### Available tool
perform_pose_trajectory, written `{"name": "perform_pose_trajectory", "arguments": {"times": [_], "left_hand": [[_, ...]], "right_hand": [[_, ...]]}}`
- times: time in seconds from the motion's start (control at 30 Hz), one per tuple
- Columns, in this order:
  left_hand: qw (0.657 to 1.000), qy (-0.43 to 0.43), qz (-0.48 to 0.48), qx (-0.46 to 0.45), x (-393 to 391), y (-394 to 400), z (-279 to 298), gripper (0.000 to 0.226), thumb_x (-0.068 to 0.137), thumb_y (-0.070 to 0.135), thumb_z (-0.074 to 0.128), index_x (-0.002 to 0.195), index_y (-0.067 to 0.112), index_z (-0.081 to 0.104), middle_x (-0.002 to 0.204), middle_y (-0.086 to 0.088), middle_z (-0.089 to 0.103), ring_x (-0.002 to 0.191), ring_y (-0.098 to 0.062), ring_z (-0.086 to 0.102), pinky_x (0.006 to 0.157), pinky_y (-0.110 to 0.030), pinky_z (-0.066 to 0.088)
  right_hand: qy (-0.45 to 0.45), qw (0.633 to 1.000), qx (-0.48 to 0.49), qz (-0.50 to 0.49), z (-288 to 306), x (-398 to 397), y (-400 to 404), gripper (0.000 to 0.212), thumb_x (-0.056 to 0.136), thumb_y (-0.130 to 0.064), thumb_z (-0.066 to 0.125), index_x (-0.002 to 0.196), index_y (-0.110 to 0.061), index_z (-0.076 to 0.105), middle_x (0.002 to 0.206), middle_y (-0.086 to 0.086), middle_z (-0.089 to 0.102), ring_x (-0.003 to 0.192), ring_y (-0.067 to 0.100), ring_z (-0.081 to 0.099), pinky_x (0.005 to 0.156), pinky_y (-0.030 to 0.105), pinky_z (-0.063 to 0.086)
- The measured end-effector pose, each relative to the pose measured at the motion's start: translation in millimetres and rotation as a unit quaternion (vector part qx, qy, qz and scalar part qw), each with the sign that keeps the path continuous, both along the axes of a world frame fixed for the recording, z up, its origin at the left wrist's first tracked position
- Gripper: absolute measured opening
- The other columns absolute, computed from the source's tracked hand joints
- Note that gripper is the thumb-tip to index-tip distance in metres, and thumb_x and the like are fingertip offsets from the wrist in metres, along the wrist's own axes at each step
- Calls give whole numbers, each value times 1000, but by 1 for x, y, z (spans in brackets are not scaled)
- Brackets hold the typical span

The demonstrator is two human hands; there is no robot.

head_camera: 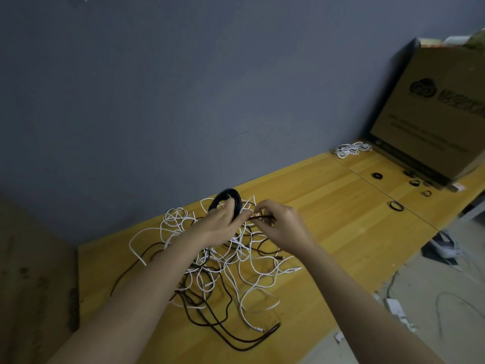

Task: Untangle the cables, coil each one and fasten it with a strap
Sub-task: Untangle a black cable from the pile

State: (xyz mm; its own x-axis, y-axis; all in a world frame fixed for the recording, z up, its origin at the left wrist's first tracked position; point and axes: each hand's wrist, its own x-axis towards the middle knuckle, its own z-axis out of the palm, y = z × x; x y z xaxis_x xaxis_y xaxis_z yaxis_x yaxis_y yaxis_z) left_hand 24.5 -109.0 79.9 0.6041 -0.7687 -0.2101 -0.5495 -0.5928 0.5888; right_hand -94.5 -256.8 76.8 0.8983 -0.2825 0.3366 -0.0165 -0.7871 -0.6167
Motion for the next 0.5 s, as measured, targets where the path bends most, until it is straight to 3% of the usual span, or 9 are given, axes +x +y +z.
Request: {"name": "perform_pose_trajectory", "arguments": {"times": [0.07, 0.17, 0.23, 0.3, 0.37, 0.5], "left_hand": [[1000, 21, -15, 2, -6, 3, 0, 52, 94, 64, 24, 110, 17, 40, 92, -2, 56, 85, -18, 56, 73, -36, 42], [998, 20, -29, -49, -11, 8, 4, 43, 97, 54, 34, 99, 14, 51, 78, 4, 54, 67, -10, 51, 61, -30, 35], [994, 47, -34, -91, -9, 10, 7, 37, 99, 44, 42, 90, 11, 55, 64, 6, 50, 53, -8, 45, 54, -27, 33], [978, 149, -32, -144, -9, 14, 14, 33, 100, 34, 45, 83, 8, 55, 52, 6, 41, 42, -7, 35, 45, -21, 28], [946, 258, -28, -195, -11, 17, 22, 31, 100, 31, 46, 81, 8, 54, 47, 7, 33, 38, -6, 26, 40, -17, 20], [903, 328, -21, -275, -12, 14, 30, 33, 92, 38, 55, 80, 8, 51, 44, 8, 29, 37, -7, 23, 45, -24, 15]], "right_hand": [[10, 999, 47, 2, 2, 1, -12, 15, 80, -24, 77, 89, -16, 68, 66, -14, 56, 60, 4, 52, 55, 16, 39], [4, 994, 111, -8, -1, 0, -25, 6, 79, -19, 77, 78, -22, 71, 72, -8, 65, 65, 7, 56, 62, 27, 45], [-25, 985, 165, -38, -2, -1, -30, 15, 80, -14, 75, 75, -26, 69, 70, -9, 65, 64, 1, 55, 61, 21, 45], [-70, 964, 244, -77, -4, -1, -34, 13, 82, -10, 73, 77, -22, 70, 69, -10, 65, 60, -4, 54, 60, 14, 44], [-82, 942, 305, -109, -9, 0, -35, 11, 84, -10, 70, 81, -20, 71, 70, -7, 66, 60, -4, 55, 62, 16, 47], [35, 953, 292, -78, -31, 3, -27, 16, 94, -19, 59, 87, -16, 73, 56, -7, 59, 52, 5, 50, 55, 19, 42]]}}
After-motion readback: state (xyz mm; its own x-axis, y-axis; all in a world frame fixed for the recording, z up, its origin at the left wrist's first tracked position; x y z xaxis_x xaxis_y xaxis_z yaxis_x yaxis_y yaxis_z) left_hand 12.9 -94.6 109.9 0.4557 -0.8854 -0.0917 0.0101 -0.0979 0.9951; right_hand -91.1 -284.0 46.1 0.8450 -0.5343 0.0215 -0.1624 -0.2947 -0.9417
